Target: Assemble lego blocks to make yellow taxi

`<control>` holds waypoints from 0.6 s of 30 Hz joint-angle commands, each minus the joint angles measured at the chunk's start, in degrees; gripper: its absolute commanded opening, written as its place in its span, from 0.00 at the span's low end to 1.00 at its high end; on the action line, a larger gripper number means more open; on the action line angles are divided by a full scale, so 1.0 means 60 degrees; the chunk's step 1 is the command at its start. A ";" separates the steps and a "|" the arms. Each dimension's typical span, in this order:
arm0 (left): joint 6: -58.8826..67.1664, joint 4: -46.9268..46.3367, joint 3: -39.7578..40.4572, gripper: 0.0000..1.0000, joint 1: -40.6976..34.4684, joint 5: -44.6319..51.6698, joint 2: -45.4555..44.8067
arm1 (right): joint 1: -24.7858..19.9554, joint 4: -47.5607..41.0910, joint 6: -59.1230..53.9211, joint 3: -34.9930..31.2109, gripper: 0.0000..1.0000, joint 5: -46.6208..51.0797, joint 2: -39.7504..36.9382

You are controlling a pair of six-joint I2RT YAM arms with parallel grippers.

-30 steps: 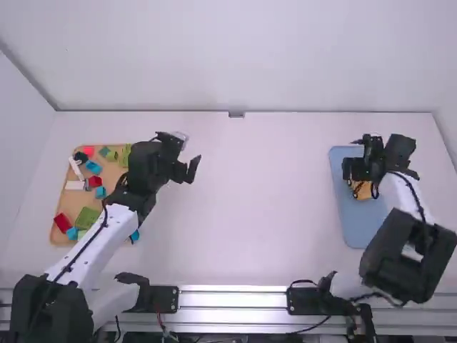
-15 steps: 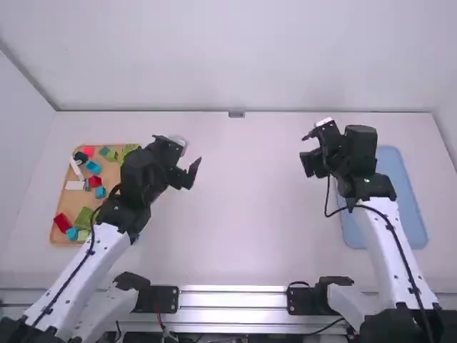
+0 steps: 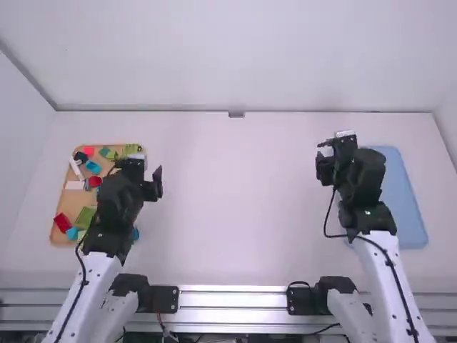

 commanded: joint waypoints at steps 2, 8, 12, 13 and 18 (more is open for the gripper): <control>-0.0191 -0.0002 -0.0633 0.64 0.0042 -0.0016 -0.0713 | 0.0020 0.0451 0.1026 -0.0647 0.64 0.0122 -0.0658; -0.0191 -0.0002 -0.2030 0.49 0.0042 -0.0016 -0.2110 | 0.0020 0.1168 0.2118 -0.2017 0.50 0.0122 -0.2028; -0.0191 -0.0002 -0.2812 0.41 0.0042 -0.0016 -0.2892 | 0.0020 0.1168 0.2118 -0.2813 0.42 0.0122 -0.2824; -0.0191 -0.0002 -0.2929 0.40 0.0042 -0.0016 -0.3009 | 0.0020 0.1168 0.2118 -0.2935 0.40 0.0122 -0.2946; -0.0191 -0.0002 -0.3977 0.29 0.0042 -0.0016 -0.4057 | 0.0020 0.1168 0.2118 -0.4059 0.29 0.0122 -0.4070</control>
